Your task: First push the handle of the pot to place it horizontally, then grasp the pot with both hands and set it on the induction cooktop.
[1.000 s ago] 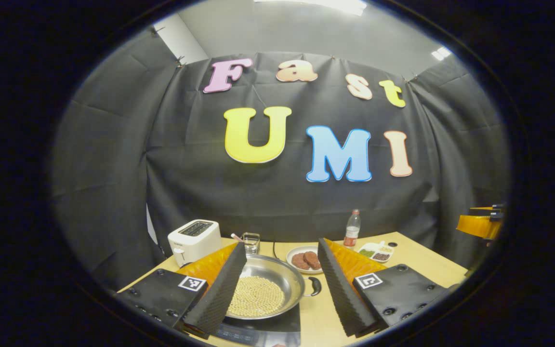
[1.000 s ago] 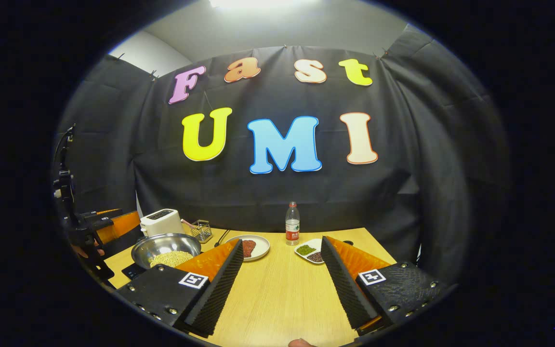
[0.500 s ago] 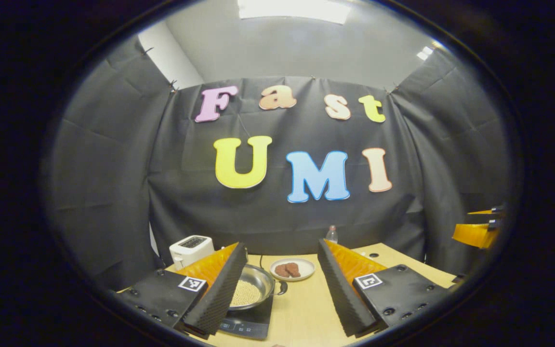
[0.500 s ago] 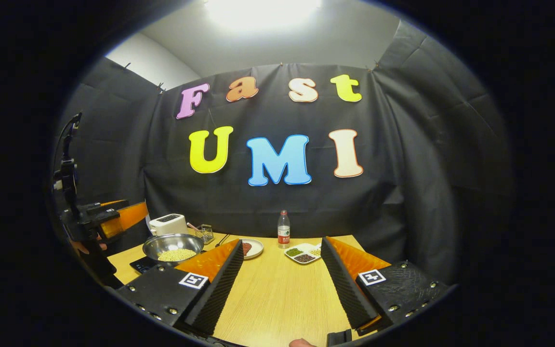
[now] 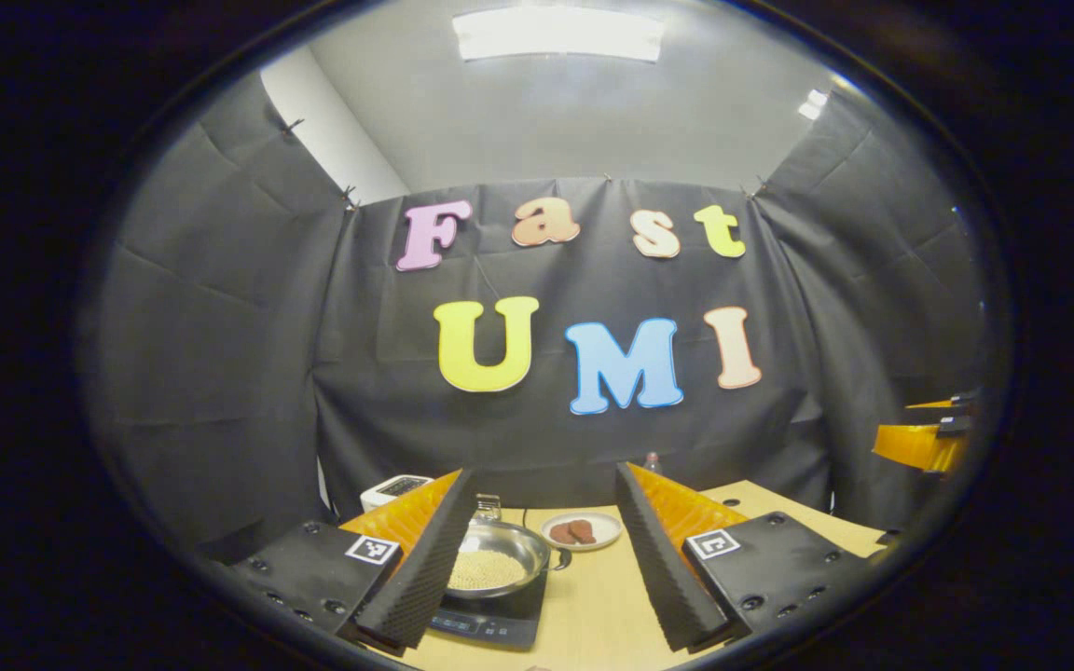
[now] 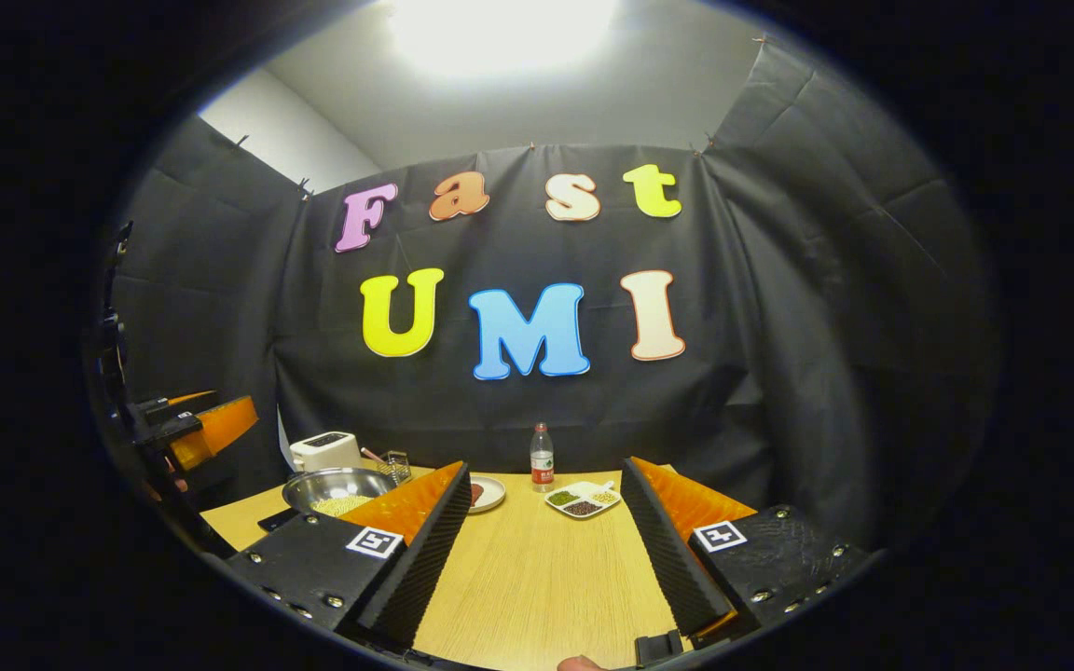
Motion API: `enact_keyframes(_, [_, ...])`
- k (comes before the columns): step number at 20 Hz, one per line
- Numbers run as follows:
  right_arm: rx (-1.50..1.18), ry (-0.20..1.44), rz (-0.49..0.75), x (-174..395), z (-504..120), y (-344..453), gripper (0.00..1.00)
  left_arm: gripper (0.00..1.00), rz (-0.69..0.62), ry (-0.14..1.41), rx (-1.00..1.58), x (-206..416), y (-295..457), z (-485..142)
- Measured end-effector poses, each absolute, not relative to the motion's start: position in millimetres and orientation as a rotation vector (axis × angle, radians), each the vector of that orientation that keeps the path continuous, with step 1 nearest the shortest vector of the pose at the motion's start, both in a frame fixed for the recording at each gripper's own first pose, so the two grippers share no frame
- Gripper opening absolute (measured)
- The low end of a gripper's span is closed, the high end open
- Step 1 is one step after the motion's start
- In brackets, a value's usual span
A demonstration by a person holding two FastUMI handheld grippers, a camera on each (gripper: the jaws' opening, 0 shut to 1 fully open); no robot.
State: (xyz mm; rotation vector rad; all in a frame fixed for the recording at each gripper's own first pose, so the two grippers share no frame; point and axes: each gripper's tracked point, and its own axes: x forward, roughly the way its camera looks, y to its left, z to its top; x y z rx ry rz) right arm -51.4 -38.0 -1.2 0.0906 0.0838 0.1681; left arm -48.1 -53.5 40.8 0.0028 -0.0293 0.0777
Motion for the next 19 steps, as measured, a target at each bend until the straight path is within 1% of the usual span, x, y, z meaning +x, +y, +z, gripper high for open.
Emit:
enact_keyframes(5, [0.112, 0.024, 0.141, -54, 15, -33, 0.98, 1.00, 0.105, -0.049, 0.010, -59, -19, 51])
enact_keyframes(6, [0.107, 0.019, 0.141, -54, 17, -31, 0.98, 0.96, 0.109, -0.056, 0.010, -60, -15, 50])
enact_keyframes(7, [0.100, 0.018, 0.142, -53, 17, -30, 0.98, 1.00, 0.117, -0.058, 0.009, -61, -12, 51])
enact_keyframes(8, [0.095, 0.015, 0.145, -53, 20, -28, 0.98, 1.00, 0.121, -0.058, 0.007, -62, -9, 50])
enact_keyframes(9, [0.094, 0.012, 0.145, -52, 22, -27, 0.98, 0.96, 0.124, -0.057, 0.007, -63, -7, 49])
enact_keyframes(10, [0.096, 0.010, 0.144, -52, 24, -26, 0.98, 1.00, 0.125, -0.054, 0.007, -63, -3, 47])
enact_keyframes(17, [0.087, 0.011, 0.139, -54, 24, -20, 0.98, 1.00, 0.126, -0.063, 0.002, -64, 3, 49])
enact_keyframes(18, [0.088, 0.008, 0.137, -54, 24, -20, 0.98, 0.96, 0.125, -0.061, 0.002, -63, 4, 49])
enact_keyframes(19, [0.088, 0.008, 0.138, -55, 24, -19, 0.98, 0.96, 0.122, -0.057, 0.000, -63, 4, 48])
